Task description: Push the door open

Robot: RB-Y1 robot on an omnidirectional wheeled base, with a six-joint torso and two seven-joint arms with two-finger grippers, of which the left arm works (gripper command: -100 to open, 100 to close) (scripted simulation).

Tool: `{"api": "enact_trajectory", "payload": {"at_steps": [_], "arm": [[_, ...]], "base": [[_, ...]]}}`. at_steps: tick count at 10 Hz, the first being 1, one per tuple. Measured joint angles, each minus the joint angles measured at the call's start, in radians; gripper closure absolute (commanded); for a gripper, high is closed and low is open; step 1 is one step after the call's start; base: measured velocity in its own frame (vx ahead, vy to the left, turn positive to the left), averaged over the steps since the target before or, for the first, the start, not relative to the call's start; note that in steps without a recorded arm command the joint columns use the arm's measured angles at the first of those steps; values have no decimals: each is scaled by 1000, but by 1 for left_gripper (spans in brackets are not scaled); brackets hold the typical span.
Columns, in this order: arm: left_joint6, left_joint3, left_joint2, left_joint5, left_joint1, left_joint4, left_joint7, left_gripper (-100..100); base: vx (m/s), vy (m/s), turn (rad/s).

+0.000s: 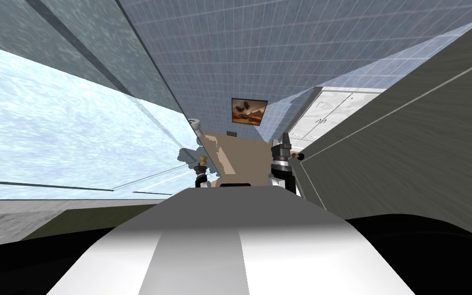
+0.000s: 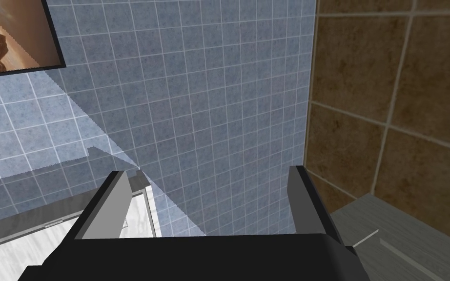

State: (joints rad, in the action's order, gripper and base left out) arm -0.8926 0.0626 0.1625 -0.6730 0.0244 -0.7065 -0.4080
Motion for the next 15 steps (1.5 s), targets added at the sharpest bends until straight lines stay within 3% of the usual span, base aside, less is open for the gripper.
{"api": "enact_trajectory", "payload": {"at_steps": [3, 5, 6, 8, 10, 11, 13, 15], "arm": [[14, -4, -6, -22, -8, -26, -60, 100], [2, -1, -6, -28, 0, -8, -98, 100], [15, -4, -12, -42, -10, -31, -115, 100], [17, -4, -12, -49, -14, -37, -147, 100], [-18, 3, -12, -44, 26, 37, -176, 100], [-14, 3, -13, -44, 15, 28, -174, -100], [-19, 11, -21, -73, 6, 10, -208, -100], [-43, 37, -45, -92, 8, 6, -259, -100]], "base": [[33, 8, -9], [37, 7, 3], [38, 10, -16], [13, 5, 6], [-3, -3, -19], [-48, 26, 2], [-134, 30, -68], [-126, -3, -64]]}}
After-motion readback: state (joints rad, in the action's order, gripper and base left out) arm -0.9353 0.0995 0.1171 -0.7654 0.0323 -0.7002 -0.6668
